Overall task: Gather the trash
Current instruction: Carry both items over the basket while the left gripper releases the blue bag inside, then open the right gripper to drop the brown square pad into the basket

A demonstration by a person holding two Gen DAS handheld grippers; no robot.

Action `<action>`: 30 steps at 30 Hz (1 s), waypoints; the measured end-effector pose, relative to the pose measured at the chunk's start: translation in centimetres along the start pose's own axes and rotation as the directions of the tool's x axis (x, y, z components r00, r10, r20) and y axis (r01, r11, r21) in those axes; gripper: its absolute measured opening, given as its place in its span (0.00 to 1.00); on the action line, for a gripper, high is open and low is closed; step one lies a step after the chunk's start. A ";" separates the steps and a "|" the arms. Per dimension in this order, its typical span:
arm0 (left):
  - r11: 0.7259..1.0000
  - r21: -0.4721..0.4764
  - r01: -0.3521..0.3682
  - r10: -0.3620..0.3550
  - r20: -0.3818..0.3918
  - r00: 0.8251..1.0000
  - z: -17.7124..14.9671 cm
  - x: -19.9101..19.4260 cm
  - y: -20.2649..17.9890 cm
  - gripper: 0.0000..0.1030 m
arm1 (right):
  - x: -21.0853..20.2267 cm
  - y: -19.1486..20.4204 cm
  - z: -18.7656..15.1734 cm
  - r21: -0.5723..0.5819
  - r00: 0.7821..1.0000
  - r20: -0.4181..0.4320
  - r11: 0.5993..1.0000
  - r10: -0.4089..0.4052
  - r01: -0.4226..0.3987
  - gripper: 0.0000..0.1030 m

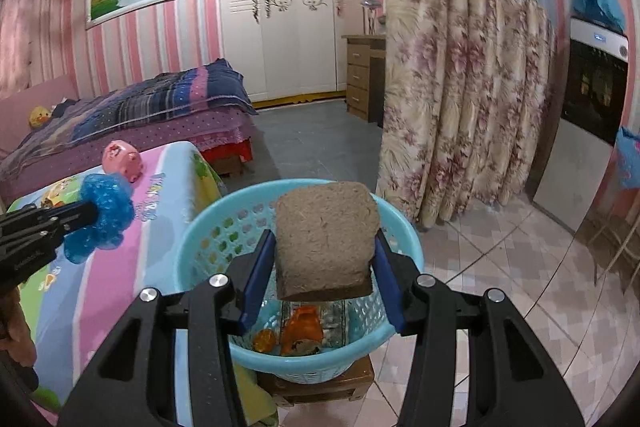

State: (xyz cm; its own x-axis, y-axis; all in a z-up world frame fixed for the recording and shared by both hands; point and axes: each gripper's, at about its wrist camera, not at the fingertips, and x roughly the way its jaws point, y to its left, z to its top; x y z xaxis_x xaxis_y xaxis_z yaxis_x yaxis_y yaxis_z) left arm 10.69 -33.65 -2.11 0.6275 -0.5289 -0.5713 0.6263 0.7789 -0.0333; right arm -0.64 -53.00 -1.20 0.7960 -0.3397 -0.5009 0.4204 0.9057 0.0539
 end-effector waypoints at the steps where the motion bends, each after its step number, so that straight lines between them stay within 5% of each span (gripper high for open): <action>1: 1.000 0.003 0.010 -0.010 -0.006 1.000 0.2 0.7 -0.4 0.11 | 0.2 -0.2 -0.1 0.006 1.000 0.000 1.000 -0.003 0.003 0.47; 10: 0.995 0.060 0.082 -0.079 -0.051 0.996 2.1 5.4 -4.5 0.12 | 2.5 -1.9 -0.5 0.043 0.999 -0.014 0.998 -0.048 0.049 0.47; 12: 0.993 0.076 0.085 -0.079 -0.076 0.994 2.2 6.5 -5.0 0.20 | 2.7 -2.1 -0.5 0.045 0.998 -0.015 0.998 -0.053 0.054 0.47; 14: 0.994 0.083 0.072 -0.065 -0.088 0.994 2.3 7.4 -5.2 0.51 | 2.9 -2.2 -0.6 0.045 0.998 -0.017 0.997 -0.056 0.057 0.47; 16: 0.996 0.089 0.032 -0.025 -0.076 0.997 2.5 7.6 -4.8 0.66 | 3.0 -2.2 -0.7 0.044 0.998 -0.019 0.997 -0.058 0.059 0.47; 23: 0.997 0.046 -0.069 0.071 -0.035 0.997 2.4 6.1 -1.4 0.84 | 3.8 -1.6 -0.9 0.041 0.997 -0.031 0.997 -0.066 0.067 0.47; 30: 0.992 -0.017 -0.123 0.123 -0.008 0.992 1.9 3.5 1.5 0.91 | 5.1 -0.1 -0.4 0.032 0.998 -0.041 0.998 -0.051 0.053 0.49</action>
State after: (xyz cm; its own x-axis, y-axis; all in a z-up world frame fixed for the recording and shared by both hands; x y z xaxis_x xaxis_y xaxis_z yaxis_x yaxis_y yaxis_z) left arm 14.74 -35.01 -2.61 0.6960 -0.4266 -0.5776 0.5364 0.8436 0.0232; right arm 3.25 -54.70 -4.13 0.7549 -0.3750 -0.5381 0.4752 0.8782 0.0547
